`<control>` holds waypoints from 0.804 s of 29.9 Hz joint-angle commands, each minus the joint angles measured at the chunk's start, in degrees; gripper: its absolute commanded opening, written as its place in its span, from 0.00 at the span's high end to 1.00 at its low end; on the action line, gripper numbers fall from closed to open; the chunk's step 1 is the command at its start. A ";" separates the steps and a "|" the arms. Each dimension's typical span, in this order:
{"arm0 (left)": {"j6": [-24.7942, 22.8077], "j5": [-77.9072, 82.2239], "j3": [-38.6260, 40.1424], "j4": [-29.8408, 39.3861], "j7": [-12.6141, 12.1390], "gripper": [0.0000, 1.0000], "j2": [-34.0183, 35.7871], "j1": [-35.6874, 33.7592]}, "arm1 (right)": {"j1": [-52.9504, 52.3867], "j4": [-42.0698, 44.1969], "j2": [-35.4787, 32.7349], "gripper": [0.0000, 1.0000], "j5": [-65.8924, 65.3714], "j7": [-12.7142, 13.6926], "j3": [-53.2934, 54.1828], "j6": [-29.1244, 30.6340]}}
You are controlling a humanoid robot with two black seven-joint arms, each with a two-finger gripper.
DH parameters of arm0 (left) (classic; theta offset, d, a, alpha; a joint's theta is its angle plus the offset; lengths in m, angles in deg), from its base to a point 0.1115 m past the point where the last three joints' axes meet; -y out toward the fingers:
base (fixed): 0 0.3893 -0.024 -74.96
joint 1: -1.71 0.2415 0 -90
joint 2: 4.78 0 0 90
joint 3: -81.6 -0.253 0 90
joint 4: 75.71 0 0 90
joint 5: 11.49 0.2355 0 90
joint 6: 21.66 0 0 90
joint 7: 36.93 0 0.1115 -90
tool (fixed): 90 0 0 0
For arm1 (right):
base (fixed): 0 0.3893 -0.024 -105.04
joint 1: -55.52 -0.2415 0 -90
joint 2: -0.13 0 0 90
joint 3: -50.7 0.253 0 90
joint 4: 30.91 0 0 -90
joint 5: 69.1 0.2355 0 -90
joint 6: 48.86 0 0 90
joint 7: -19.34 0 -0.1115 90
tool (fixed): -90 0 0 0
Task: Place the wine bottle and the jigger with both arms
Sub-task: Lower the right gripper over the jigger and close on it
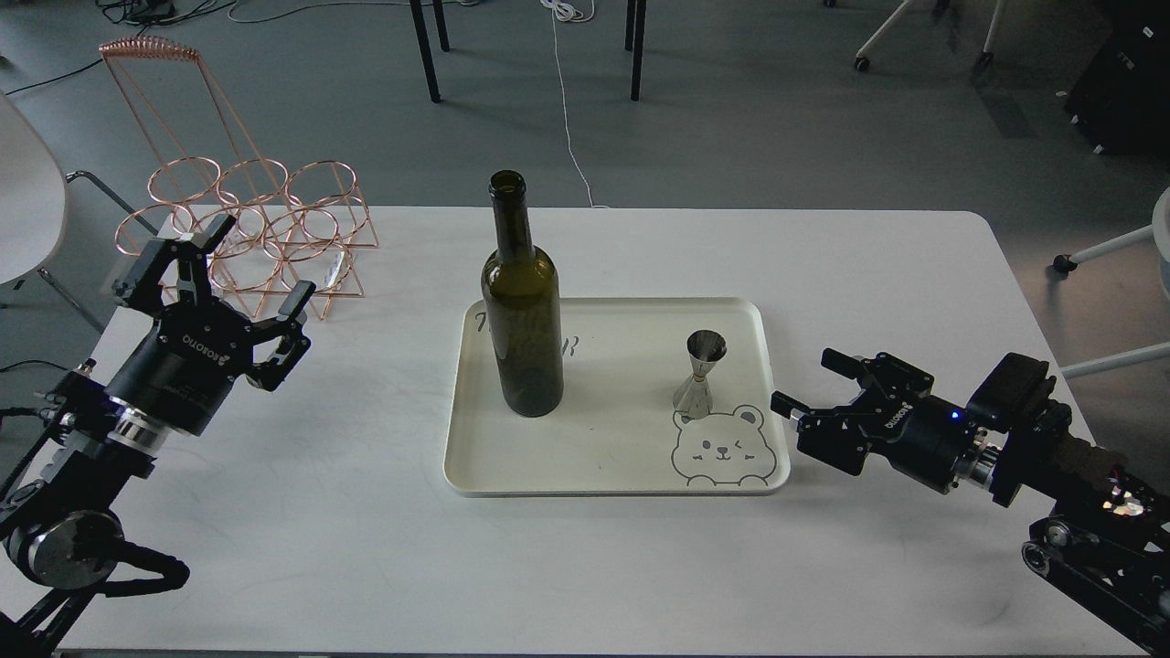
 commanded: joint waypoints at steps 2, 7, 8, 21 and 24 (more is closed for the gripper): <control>0.01 0.00 0.26 0.04 0.00 0.02 0.00 0.15 | -2.72 7.37 7.88 0.01 -3.54 0.01 -0.29 -3.91; 0.01 -0.08 0.62 0.04 0.09 0.02 0.09 0.24 | -5.53 14.41 13.69 0.01 -3.54 0.01 -0.56 -5.11; 0.01 -0.08 0.70 0.04 0.09 0.02 0.09 0.33 | -5.97 15.99 14.83 0.02 -3.54 0.01 -0.56 -5.11; 0.01 -0.08 0.79 0.13 0.09 0.02 0.09 0.42 | -8.35 22.16 20.29 0.43 -3.54 0.01 -3.55 -5.11; 0.01 -0.08 0.70 0.13 0.09 0.02 0.00 0.42 | -8.53 22.07 20.29 0.57 -3.54 0.01 -4.16 -5.11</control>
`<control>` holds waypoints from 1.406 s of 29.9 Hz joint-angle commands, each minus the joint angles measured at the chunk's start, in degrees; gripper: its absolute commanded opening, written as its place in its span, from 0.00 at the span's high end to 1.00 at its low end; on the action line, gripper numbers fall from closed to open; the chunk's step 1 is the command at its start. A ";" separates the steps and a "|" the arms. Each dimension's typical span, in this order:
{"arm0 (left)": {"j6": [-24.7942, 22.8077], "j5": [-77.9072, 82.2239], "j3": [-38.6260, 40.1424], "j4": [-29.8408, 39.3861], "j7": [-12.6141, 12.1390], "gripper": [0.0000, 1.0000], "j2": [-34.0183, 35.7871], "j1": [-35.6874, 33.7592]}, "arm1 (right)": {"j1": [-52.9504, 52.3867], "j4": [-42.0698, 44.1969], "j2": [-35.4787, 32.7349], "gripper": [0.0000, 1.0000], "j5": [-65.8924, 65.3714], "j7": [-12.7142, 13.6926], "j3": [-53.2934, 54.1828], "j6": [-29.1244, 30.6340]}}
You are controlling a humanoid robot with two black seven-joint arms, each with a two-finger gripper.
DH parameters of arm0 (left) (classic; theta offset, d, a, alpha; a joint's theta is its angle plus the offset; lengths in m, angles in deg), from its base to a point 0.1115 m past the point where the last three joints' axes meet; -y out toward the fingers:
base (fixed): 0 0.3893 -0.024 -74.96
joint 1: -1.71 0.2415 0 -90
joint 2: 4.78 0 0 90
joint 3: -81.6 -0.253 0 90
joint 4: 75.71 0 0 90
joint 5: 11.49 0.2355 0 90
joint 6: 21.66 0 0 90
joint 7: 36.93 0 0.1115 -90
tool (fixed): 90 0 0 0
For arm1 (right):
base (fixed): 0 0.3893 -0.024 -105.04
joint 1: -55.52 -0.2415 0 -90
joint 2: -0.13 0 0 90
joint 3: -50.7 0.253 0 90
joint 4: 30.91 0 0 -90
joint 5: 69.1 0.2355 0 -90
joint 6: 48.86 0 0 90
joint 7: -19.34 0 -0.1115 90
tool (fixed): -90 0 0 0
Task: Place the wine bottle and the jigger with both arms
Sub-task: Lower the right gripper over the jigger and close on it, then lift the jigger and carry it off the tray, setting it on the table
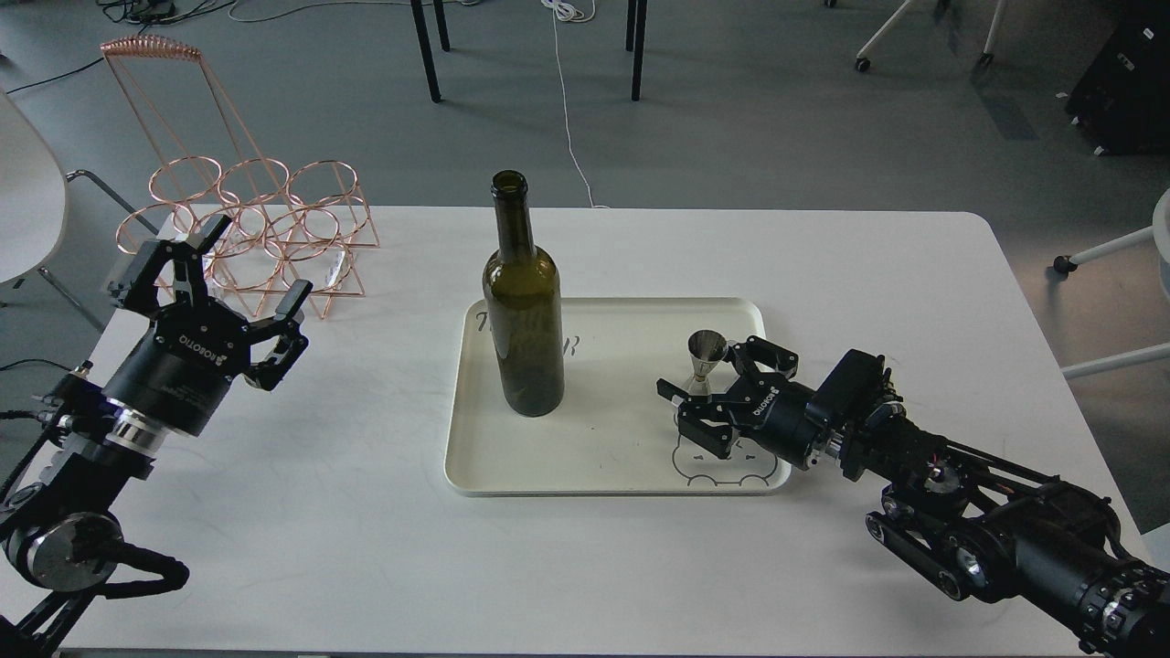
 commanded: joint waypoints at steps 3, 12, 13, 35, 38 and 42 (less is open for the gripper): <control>0.00 0.00 0.00 0.02 -0.01 0.02 -0.06 0.01 | -0.33 -0.18 0.01 0.62 0.00 -0.01 -0.68 0.01; 0.00 0.09 0.18 0.72 -0.01 0.02 -0.06 0.09 | -0.34 -0.18 -0.60 0.92 0.00 -0.01 -0.60 0.01; 0.00 0.09 0.18 0.72 -0.01 0.02 -0.06 0.09 | -0.34 -0.26 -0.60 0.92 0.00 -0.01 -0.42 0.01; 0.00 0.18 0.18 0.99 -0.09 0.02 0.03 0.36 | 1.94 -5.89 -15.80 0.92 6.78 -0.01 11.62 0.01; 0.00 0.18 0.18 0.99 -0.01 0.02 -0.06 0.36 | 2.48 -2.65 -16.60 0.92 9.86 -0.01 11.62 0.01; 0.00 0.18 0.09 0.99 -0.01 0.02 -0.23 0.36 | 2.83 2.71 -16.33 0.92 13.64 -0.01 11.36 0.01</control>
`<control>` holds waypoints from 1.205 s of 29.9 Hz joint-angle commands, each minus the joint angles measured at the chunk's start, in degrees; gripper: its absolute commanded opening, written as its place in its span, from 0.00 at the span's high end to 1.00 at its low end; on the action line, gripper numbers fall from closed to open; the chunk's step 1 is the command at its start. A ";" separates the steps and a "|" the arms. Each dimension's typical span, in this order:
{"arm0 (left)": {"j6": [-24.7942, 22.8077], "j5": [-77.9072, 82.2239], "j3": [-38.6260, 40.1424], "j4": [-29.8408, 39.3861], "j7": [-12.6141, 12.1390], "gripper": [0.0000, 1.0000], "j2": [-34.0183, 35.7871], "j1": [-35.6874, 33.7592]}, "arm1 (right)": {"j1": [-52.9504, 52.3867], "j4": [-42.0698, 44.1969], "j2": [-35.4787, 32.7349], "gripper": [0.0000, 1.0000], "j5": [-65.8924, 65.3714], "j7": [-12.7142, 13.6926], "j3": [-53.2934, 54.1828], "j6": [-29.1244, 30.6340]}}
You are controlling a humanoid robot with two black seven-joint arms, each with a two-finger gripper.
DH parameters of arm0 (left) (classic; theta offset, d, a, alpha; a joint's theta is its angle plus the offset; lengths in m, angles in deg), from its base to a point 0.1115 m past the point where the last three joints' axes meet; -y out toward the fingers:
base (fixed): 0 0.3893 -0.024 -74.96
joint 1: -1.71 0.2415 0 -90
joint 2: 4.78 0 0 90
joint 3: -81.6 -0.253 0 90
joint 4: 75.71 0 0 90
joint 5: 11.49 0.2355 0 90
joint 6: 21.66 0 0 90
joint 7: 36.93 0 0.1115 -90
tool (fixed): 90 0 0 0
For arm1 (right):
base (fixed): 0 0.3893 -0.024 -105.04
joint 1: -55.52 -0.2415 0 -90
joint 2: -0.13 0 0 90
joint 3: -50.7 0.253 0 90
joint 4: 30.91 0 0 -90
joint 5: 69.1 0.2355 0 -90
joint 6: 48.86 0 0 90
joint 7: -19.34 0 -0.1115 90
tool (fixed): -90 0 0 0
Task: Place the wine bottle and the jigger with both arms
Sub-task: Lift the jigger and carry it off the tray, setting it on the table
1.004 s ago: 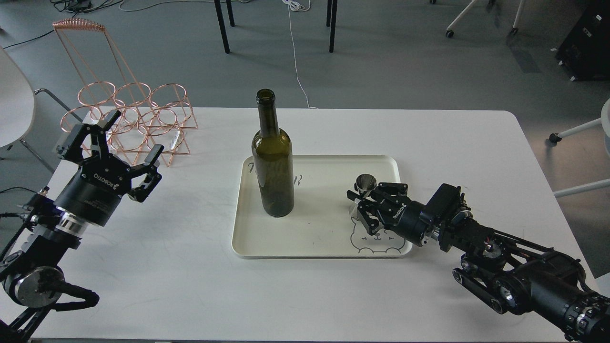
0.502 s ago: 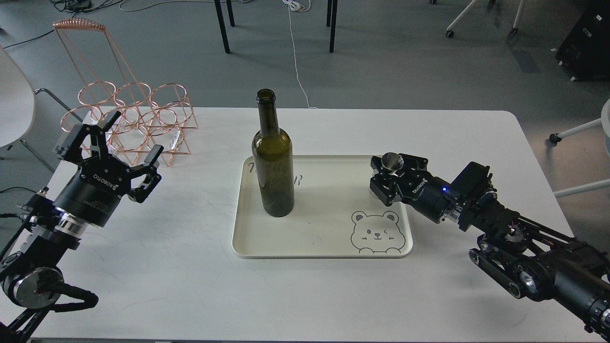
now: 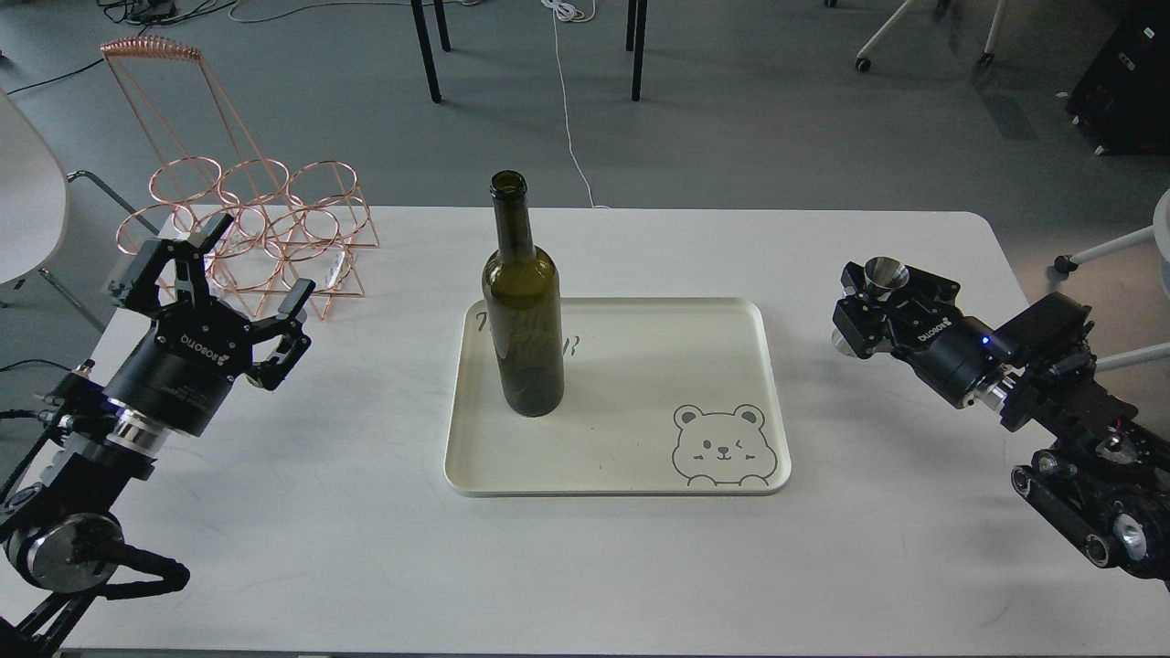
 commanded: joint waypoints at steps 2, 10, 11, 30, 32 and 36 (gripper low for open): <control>0.00 0.00 -0.13 -0.01 -0.04 0.02 -0.23 0.00 | 0.44 5.49 0.44 0.92 4.30 -0.01 -0.60 0.00; 0.00 0.70 -0.13 -0.01 -0.04 0.02 -0.23 0.08 | 0.27 11.29 3.87 0.92 6.33 -0.01 -1.04 0.00; 0.00 0.70 -0.13 0.08 0.05 0.02 -0.23 0.08 | 0.18 11.91 4.48 0.91 6.33 -0.01 -1.04 0.00; 0.00 0.70 -0.13 0.08 0.05 0.02 -0.50 0.08 | -0.96 14.20 5.89 0.38 6.41 -0.01 -2.62 0.00; 0.00 0.70 -0.05 0.08 -0.04 0.02 -0.50 0.08 | -0.96 14.20 5.89 0.30 6.41 -0.01 -3.06 0.00; 0.00 0.70 -0.13 0.08 -0.04 0.02 -0.58 0.17 | -0.96 13.85 5.89 0.14 6.41 -0.01 -3.42 0.00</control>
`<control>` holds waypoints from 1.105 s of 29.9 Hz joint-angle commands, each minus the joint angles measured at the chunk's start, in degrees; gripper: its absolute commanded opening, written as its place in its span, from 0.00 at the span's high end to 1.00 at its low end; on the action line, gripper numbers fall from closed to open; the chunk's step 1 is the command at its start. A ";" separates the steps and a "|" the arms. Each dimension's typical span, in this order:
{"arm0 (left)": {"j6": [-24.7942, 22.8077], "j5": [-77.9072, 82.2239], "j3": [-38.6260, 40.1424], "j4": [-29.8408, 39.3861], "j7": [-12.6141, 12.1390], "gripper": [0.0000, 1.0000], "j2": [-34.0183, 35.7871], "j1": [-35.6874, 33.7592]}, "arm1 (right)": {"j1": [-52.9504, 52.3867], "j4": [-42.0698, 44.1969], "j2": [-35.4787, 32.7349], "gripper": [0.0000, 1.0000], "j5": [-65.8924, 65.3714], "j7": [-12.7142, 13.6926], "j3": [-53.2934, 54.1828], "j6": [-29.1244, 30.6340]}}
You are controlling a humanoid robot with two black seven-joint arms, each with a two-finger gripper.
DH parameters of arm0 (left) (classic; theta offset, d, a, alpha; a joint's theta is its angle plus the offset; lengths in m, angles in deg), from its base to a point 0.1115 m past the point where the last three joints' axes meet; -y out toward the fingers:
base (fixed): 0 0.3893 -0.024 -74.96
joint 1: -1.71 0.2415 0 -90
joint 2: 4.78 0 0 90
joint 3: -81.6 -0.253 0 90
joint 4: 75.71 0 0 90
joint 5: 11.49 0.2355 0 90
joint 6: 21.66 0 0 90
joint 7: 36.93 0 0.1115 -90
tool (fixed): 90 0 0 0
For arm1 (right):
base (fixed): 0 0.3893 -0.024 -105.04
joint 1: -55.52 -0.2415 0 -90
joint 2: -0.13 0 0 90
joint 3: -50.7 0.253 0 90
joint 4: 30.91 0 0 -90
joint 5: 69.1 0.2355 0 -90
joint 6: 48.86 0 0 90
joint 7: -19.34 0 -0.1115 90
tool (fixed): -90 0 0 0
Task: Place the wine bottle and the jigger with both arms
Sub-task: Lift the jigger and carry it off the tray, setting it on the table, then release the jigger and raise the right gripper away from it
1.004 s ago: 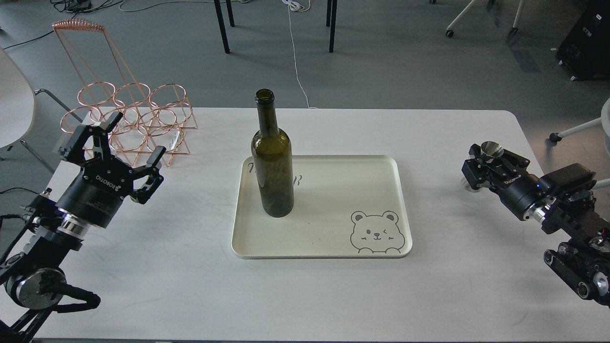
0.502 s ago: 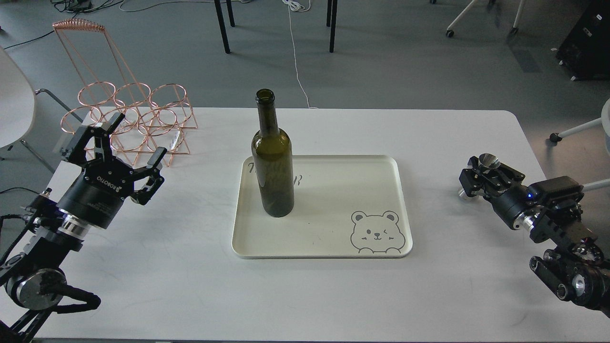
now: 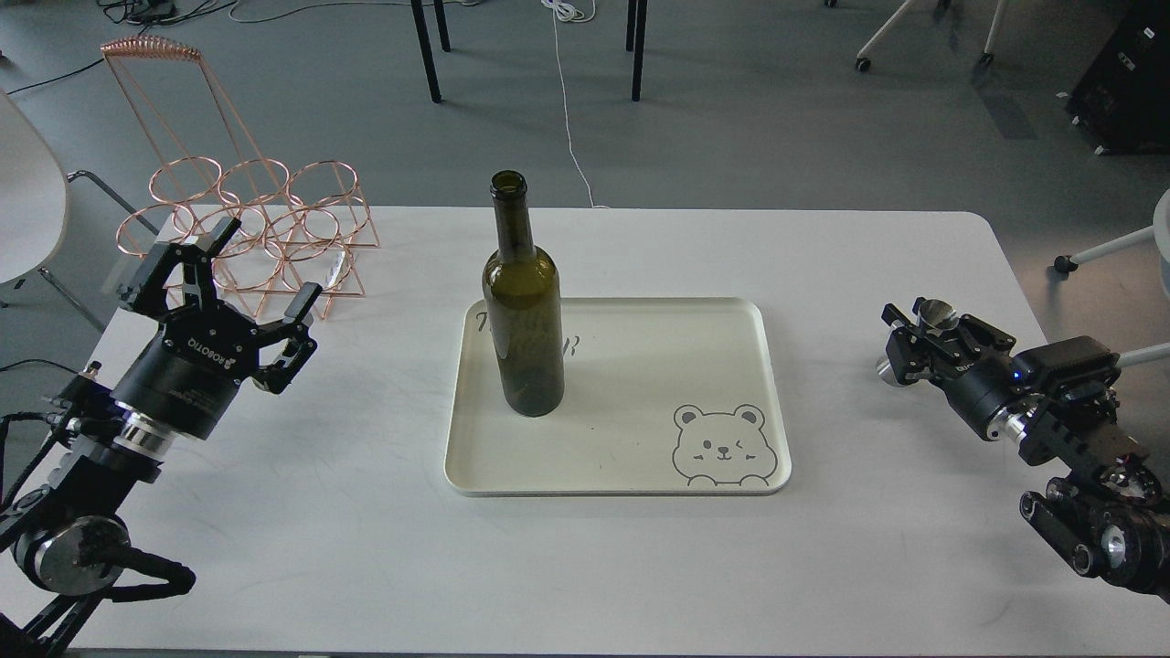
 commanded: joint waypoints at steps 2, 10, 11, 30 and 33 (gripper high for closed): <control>0.00 0.00 -0.03 0.00 -0.04 0.02 -0.07 0.03 | 0.17 -0.89 -0.01 0.08 0.00 0.00 -0.30 0.00; 0.00 0.09 -0.21 -0.09 0.05 0.02 -0.24 0.12 | 2.98 -8.26 -8.53 0.05 0.18 0.00 -5.57 0.00; 0.00 0.09 -0.21 0.00 0.05 0.02 -0.24 0.12 | 4.12 -9.75 -9.58 0.05 0.61 0.00 -5.84 0.00; 0.00 0.09 -0.21 -0.09 0.05 0.02 -0.77 0.12 | 13.89 -55.00 -34.89 0.03 37.40 0.00 -6.81 0.00; 0.00 0.09 -0.21 0.00 0.05 0.02 -0.86 0.12 | 8.37 -61.52 -37.62 0.03 50.06 0.00 -6.81 4.67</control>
